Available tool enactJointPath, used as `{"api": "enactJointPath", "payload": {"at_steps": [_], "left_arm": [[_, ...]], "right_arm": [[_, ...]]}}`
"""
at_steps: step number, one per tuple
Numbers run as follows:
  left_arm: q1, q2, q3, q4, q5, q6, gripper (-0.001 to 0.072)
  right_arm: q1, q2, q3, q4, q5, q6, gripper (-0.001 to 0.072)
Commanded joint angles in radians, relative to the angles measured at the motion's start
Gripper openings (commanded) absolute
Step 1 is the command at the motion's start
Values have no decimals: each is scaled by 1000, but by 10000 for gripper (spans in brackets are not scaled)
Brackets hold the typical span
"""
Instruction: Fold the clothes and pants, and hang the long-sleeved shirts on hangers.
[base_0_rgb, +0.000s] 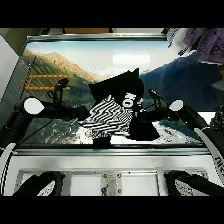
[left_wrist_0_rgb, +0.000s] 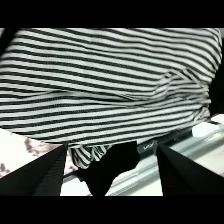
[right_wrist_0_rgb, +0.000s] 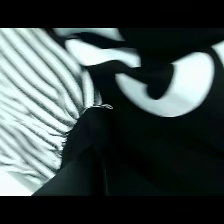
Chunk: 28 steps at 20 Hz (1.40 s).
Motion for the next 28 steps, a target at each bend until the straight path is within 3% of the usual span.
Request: {"api": "enactJointPath", "payload": {"at_steps": [1, 4, 6, 10, 13, 14, 16, 17, 18, 19, 23, 26, 28], "left_arm": [[134, 54, 13, 2, -24, 2, 565], [310, 150, 13, 0, -25, 2, 565], [439, 220, 13, -1, -19, 2, 565], [636, 330, 13, -1, -29, 1, 565], [712, 397, 13, -1, -27, 1, 565], [723, 416, 13, -1, -28, 0, 565], [726, 444, 13, -1, -35, 0, 565], [726, 454, 13, -1, -40, 0, 565], [726, 459, 13, -1, -45, 0, 565], [721, 458, 13, -1, -56, 0, 565], [598, 443, 0, 8, -90, -15, 565], [357, 359, -45, 9, -77, -92, 564], [116, 251, -52, 60, -8, -146, 543]], "right_arm": [[8, 37, 106, 5, 81, -14, 16], [75, 53, 397, 19, 112, 191, 15], [217, 22, 577, 18, 34, 263, 15], [585, -184, 836, 18, -175, 284, 15], [766, -415, 1022, 1, -244, 266, 16], [787, -477, 1072, 2, -239, 261, 61], [787, -537, 1121, 2, -198, 211, 607], [767, -533, 1120, -10, -174, 206, 638], [739, -522, 1120, -40, -147, 206, 576], [699, -503, 1120, -84, -111, 206, 450], [522, -366, 1065, -359, 27, 332, 438], [395, -179, 904, -565, 84, 434, 439], [301, -21, 752, -623, 119, 461, 439]]}}
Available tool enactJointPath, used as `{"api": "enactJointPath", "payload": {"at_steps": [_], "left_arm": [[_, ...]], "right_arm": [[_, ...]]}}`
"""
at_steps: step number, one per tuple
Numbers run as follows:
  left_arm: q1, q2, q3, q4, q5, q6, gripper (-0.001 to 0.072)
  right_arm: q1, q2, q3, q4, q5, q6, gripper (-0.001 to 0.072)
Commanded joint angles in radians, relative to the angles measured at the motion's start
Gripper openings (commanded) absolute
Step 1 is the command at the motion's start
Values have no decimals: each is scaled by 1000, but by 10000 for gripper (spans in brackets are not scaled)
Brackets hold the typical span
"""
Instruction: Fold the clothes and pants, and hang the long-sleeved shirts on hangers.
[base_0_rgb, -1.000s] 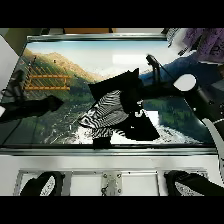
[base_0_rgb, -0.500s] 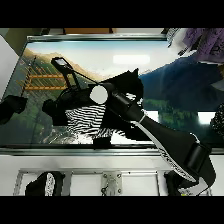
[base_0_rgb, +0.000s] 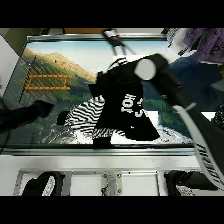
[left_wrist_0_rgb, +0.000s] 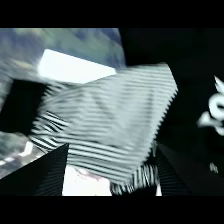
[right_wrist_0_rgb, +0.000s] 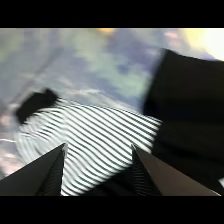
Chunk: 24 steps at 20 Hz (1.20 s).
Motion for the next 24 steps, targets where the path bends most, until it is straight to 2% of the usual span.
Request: {"api": "enactJointPath", "payload": {"at_steps": [1, 3, 5, 9, 12, 15, 24], "left_arm": [[-376, -163, 0, 116, 104, -123, 543], [-617, -308, 91, 314, 151, -233, 546], [-806, -485, 232, 480, 118, -308, 547], [-1017, -879, 584, 621, -93, -298, 548], [-1083, -1083, 788, 644, -195, -250, 548], [-1110, -1172, 892, 644, -227, -226, 548], [-1100, -1260, 937, 646, -306, -206, 547]], "right_arm": [[-175, 264, -243, -172, 86, 79, 439], [-286, 429, -390, -172, 108, 79, 439], [-403, 592, -519, -172, 119, 79, 439], [-615, 846, -684, -172, 119, 78, 439], [-745, 958, -734, -172, 120, 78, 439], [-839, 1018, -758, -171, 123, 78, 439], [-871, 1031, -769, -167, 153, 78, 439]]}}
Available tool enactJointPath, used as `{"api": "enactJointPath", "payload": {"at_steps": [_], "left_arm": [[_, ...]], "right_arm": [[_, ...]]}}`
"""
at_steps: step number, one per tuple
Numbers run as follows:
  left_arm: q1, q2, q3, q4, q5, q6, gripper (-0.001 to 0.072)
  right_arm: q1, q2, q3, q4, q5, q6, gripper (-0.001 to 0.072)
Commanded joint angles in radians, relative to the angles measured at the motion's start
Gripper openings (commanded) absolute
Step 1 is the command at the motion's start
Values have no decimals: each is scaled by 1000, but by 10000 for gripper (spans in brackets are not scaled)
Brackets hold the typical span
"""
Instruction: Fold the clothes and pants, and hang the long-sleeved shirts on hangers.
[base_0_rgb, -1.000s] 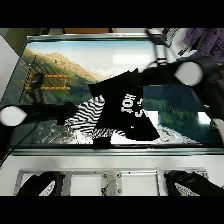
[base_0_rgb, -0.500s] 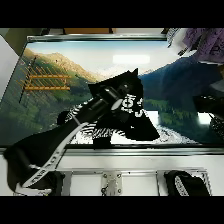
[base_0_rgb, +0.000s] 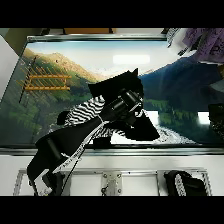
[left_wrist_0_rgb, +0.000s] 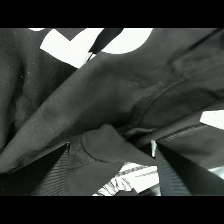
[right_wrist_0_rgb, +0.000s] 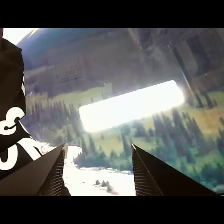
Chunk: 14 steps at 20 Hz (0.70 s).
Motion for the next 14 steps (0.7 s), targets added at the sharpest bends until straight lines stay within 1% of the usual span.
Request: {"api": "enactJointPath", "payload": {"at_steps": [1, 9, 12, 13, 14], "left_arm": [[1, -31, 9, 4, -41, 10, 547], [27, -34, 9, 6, -68, 5, 546], [48, -34, 9, 2, -55, -36, 534], [49, -34, 8, -2, -50, -45, 290], [49, -34, 9, -5, -42, -44, 20]], "right_arm": [[-6, 5, -2, 2, 6, 0, 439], [-6, 4, -2, 2, 14, 0, 438], [18, -4, -6, 2, 35, -18, 439], [48, -9, -15, 6, 35, -32, 439], [85, -16, -27, 9, 39, -38, 439]]}}
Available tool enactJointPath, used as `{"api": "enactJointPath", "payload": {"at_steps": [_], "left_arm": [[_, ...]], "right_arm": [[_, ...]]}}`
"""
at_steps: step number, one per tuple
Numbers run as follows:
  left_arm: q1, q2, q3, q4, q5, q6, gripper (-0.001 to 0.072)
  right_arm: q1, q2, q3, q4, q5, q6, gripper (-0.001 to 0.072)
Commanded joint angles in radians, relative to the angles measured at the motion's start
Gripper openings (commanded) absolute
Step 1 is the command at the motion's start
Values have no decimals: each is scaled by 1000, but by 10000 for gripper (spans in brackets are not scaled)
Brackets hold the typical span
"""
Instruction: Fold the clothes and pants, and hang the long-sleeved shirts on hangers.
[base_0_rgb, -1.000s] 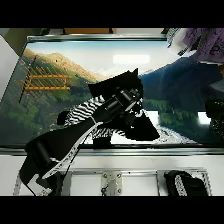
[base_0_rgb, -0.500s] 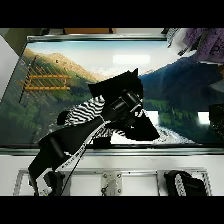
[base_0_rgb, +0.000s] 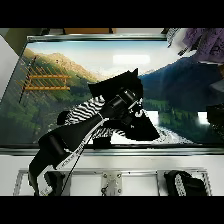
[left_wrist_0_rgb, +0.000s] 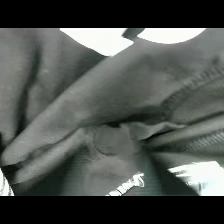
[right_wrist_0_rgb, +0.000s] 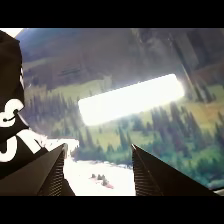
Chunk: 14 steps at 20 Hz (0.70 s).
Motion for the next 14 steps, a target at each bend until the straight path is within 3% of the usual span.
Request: {"api": "enactJointPath", "payload": {"at_steps": [1, 4, 6, 11, 14], "left_arm": [[9, 0, 1, -8, 15, -21, 20], [7, 16, 1, -35, -1, -26, 20], [-2, 46, 1, -64, 11, -45, 20], [-58, 118, -14, -61, 16, -54, 20], [-92, 177, -147, -62, 62, -98, 21]], "right_arm": [[100, -25, -31, 5, 28, -24, 438], [227, -97, -86, 5, 100, -23, 437], [297, -164, -149, 4, 145, 30, 437], [407, -346, -259, 3, -16, 262, 437], [433, -451, -259, 5, -45, 283, 437]]}}
